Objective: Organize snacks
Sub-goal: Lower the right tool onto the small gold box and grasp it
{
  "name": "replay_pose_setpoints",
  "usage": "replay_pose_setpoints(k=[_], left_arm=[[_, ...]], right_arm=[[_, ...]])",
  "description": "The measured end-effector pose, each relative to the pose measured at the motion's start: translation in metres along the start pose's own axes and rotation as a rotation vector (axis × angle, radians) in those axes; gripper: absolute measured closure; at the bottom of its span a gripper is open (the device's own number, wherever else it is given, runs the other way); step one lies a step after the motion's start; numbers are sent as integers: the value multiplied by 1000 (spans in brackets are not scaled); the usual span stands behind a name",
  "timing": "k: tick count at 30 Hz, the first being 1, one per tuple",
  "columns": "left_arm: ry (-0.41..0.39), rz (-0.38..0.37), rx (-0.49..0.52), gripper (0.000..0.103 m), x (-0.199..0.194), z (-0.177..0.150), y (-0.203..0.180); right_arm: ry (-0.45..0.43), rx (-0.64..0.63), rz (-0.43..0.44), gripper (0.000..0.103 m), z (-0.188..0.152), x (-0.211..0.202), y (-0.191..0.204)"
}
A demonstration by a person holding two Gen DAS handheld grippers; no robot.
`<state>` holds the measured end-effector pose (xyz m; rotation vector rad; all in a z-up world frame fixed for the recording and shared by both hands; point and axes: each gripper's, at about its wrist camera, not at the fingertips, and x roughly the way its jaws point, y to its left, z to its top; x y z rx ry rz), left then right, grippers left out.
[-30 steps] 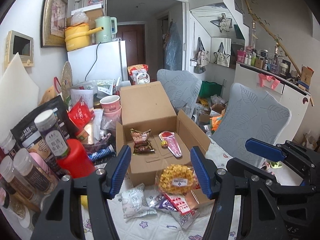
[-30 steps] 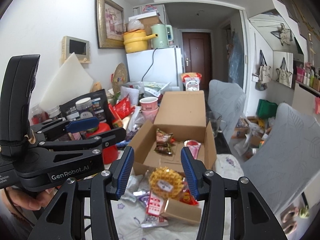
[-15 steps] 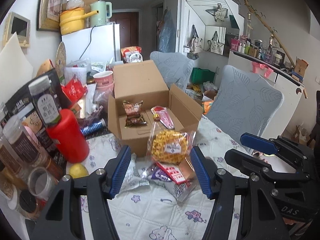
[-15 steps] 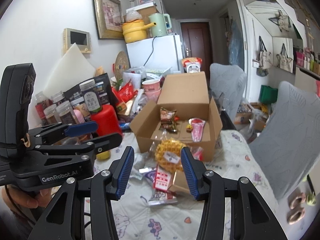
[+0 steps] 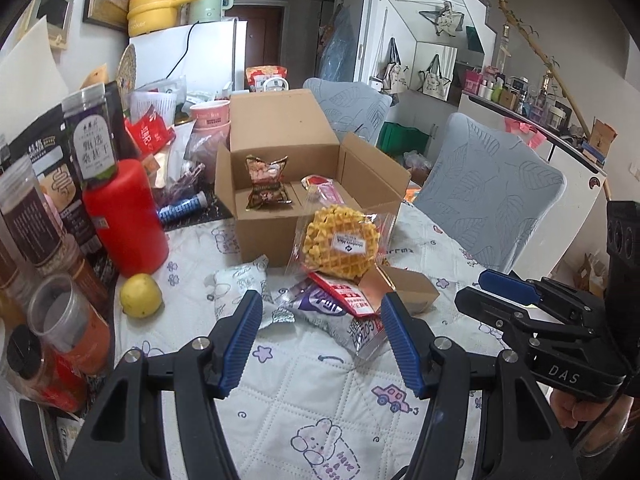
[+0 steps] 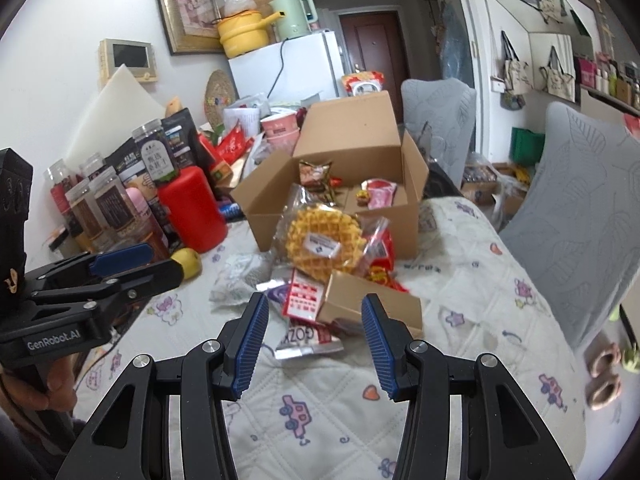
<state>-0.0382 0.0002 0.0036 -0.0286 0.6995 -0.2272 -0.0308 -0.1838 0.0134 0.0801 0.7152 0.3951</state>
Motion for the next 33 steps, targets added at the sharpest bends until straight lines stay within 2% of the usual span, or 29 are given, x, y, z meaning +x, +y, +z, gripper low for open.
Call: replay_pose_setpoints(k=[5, 7, 10, 12, 15, 17, 21, 29, 31, 33], left_arm=[[17, 5, -19, 42, 7, -7, 10], [28, 0, -40, 42, 12, -9, 15], [34, 3, -72, 42, 19, -12, 20], [47, -1, -94, 42, 26, -15, 22], [72, -14, -127, 42, 38, -20, 24], [90, -23, -140, 42, 47, -22, 23], [125, -24, -146, 42, 64, -25, 17], [162, -35, -153, 42, 89, -16, 5], [167, -36, -148, 42, 94, -14, 3], [175, -32, -141, 42, 100, -12, 0]], right_arm=[[11, 20, 3, 54, -10, 8, -7], [20, 24, 5, 48, -15, 13, -9], [41, 27, 7, 48, -20, 21, -13], [54, 26, -5, 42, -22, 28, -16], [71, 17, -26, 40, -23, 38, -23], [81, 2, -36, 34, -22, 45, -29], [117, -43, -34, 33, -18, 63, -37], [182, -125, 25, 33, -8, 93, -53], [197, -166, 47, 25, -6, 99, -56], [205, -218, 75, 23, -2, 105, -58]])
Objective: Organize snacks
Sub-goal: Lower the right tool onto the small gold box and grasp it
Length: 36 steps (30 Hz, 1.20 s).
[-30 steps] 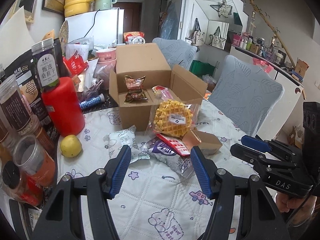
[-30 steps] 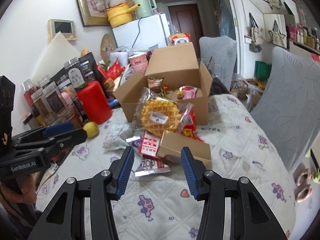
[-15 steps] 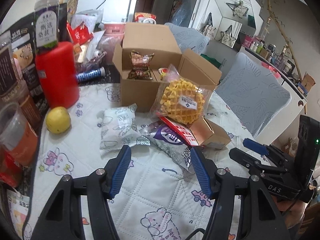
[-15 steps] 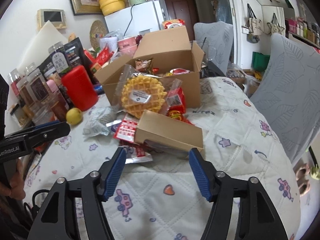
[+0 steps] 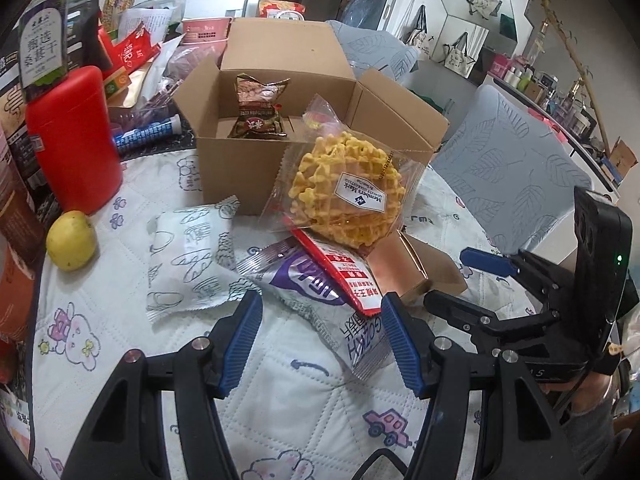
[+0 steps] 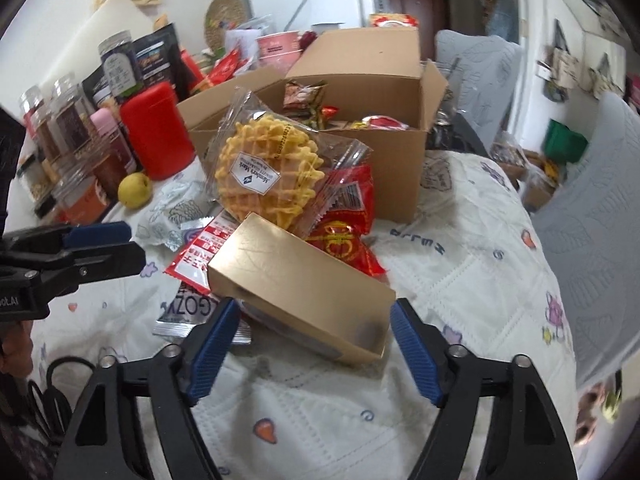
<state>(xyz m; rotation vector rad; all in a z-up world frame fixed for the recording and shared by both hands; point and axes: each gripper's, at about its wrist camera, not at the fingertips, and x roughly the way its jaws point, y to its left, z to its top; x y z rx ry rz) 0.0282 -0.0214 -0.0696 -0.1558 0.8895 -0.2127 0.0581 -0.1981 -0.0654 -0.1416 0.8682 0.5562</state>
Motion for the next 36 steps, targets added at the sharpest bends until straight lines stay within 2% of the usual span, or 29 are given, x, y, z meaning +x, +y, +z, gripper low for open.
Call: replay_pose_setpoints(k=[4, 8, 13, 17, 23, 28, 30, 33, 36], left_arm=[[11, 0, 5, 42, 7, 3, -5], [19, 5, 2, 42, 12, 6, -8], [34, 17, -2, 42, 17, 6, -10], [40, 13, -7, 42, 18, 6, -11], [62, 14, -6, 42, 23, -1, -18], [72, 19, -11, 42, 23, -6, -19], [76, 19, -18, 42, 24, -7, -18], [81, 16, -26, 42, 25, -9, -17], [92, 10, -32, 42, 28, -11, -17]], right_arm=[[44, -80, 85, 23, 10, 13, -4], [59, -156, 133, 22, 16, 20, 1], [80, -200, 138, 23, 17, 26, 3], [84, -235, 131, 28, 14, 24, 3], [143, -230, 139, 23, 18, 40, 4], [125, -222, 138, 35, 16, 36, 3], [121, -205, 147, 43, 15, 30, 2], [106, -150, 160, 52, 14, 18, -5], [92, -71, 166, 55, 10, 9, -14]])
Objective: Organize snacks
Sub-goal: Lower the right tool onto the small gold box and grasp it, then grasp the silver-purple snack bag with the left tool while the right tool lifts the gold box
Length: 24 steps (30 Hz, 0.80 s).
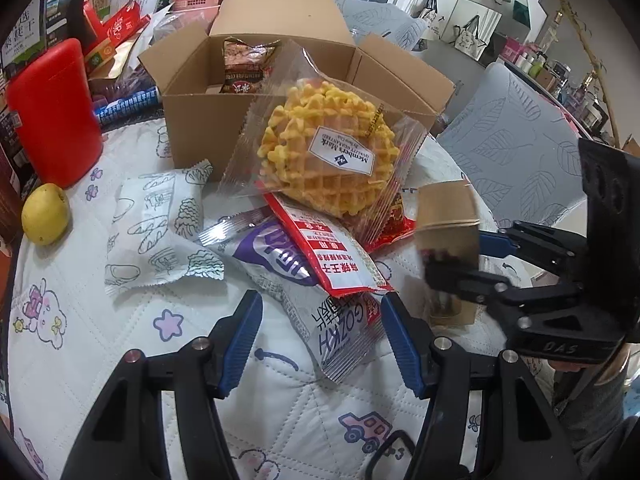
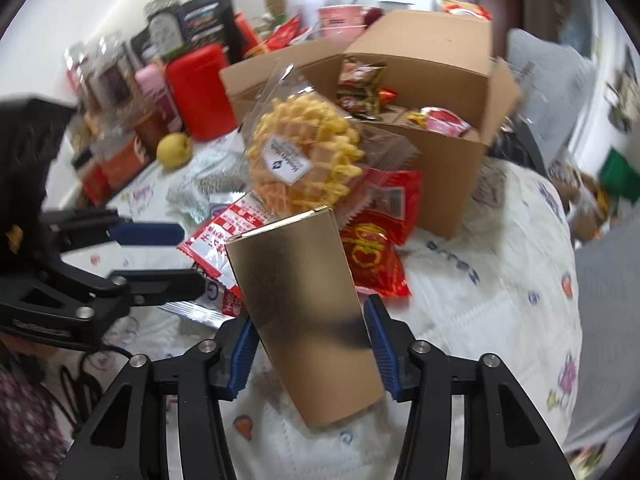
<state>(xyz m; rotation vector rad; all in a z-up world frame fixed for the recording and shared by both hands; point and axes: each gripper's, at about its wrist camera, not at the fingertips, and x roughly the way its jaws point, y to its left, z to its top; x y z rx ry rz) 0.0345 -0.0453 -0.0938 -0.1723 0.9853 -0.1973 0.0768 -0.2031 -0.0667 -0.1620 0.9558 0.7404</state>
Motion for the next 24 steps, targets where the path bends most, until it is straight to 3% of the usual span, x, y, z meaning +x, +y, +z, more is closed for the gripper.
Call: replay_pose_setpoints(k=[8, 20, 24], left_arm=[[16, 14, -18, 42, 18, 1, -6], [44, 48, -64, 42, 48, 12, -1], [41, 46, -58, 58, 43, 11, 3]], right_arm=[[-56, 130, -20, 56, -16, -27, -8], [-63, 188, -88, 56, -25, -20, -11], [-66, 198, -107, 56, -24, -16, -13]])
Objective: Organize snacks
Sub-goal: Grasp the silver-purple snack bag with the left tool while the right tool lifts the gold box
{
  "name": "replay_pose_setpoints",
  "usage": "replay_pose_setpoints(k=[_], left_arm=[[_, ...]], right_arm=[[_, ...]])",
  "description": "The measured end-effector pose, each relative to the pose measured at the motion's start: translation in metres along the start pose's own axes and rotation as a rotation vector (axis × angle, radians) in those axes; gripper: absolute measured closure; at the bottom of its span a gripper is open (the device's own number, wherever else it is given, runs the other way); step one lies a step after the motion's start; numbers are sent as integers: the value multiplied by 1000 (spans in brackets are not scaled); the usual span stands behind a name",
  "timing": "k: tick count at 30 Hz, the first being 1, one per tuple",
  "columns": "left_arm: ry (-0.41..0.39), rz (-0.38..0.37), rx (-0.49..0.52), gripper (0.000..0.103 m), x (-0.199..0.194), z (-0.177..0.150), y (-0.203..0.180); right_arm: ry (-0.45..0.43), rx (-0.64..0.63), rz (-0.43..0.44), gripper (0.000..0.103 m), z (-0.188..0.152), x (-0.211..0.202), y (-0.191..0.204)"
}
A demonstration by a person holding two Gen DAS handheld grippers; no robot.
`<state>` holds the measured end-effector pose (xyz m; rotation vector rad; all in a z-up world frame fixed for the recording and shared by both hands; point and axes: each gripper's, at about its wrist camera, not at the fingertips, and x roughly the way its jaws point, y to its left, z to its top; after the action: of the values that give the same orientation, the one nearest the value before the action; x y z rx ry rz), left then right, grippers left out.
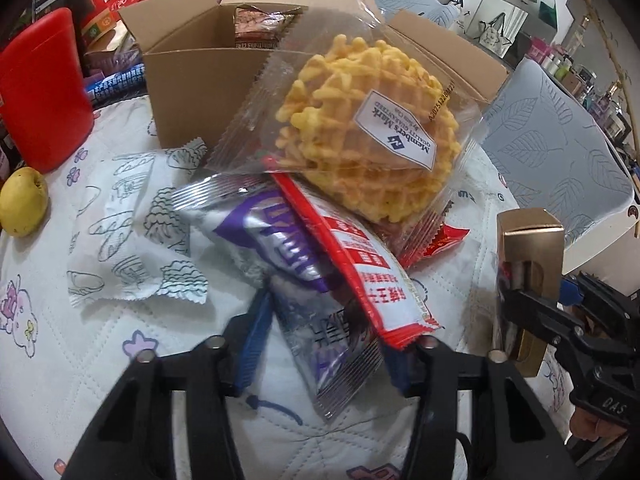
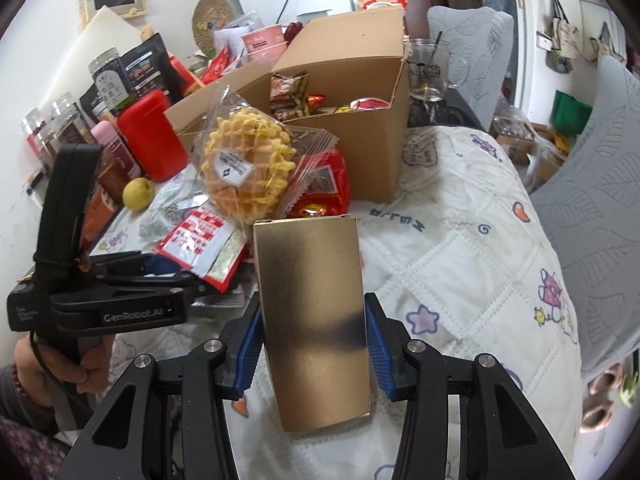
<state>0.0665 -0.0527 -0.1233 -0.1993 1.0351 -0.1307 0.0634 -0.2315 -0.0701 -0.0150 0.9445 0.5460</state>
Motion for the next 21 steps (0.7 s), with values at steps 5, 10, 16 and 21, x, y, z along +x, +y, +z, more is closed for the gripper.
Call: replay_pose_setpoints(k=[5, 10, 16, 21], left_arm=[[6, -31, 16, 67, -17, -3, 10], [13, -60, 45, 70, -38, -14, 22], [24, -80, 69, 71, -59, -24, 24], [39, -84, 90, 71, -77, -48, 24]], right_arm=[[-25, 40, 32, 59, 1, -9, 0], [-52, 64, 81, 59, 1, -30, 7], [-57, 68, 117, 59, -10, -45, 25], [-21, 62, 133, 59, -28, -43, 44]])
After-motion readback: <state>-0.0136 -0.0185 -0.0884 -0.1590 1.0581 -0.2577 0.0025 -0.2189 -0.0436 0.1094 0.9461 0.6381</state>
